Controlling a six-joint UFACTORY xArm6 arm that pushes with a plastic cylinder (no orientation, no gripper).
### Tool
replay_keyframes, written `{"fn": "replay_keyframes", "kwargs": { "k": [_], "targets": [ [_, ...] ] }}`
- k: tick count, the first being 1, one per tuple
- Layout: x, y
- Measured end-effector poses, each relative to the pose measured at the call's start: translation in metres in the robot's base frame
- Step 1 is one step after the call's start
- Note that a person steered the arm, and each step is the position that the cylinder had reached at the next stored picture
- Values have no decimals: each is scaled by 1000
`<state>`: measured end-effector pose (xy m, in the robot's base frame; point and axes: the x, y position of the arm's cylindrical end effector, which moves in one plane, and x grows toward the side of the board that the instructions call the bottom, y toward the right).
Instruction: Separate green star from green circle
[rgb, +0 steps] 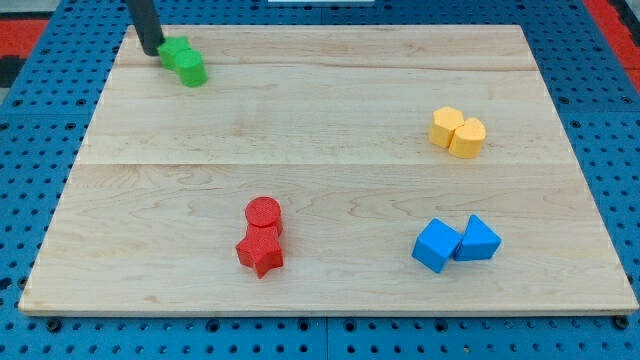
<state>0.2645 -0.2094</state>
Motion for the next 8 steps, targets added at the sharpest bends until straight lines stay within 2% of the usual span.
{"fn": "replay_keyframes", "kwargs": {
  "k": [1,3,4,5,6,8],
  "targets": [
    [19,32],
    [27,112],
    [24,135],
    [1,143],
    [3,184],
    [8,307]
  ]
}}
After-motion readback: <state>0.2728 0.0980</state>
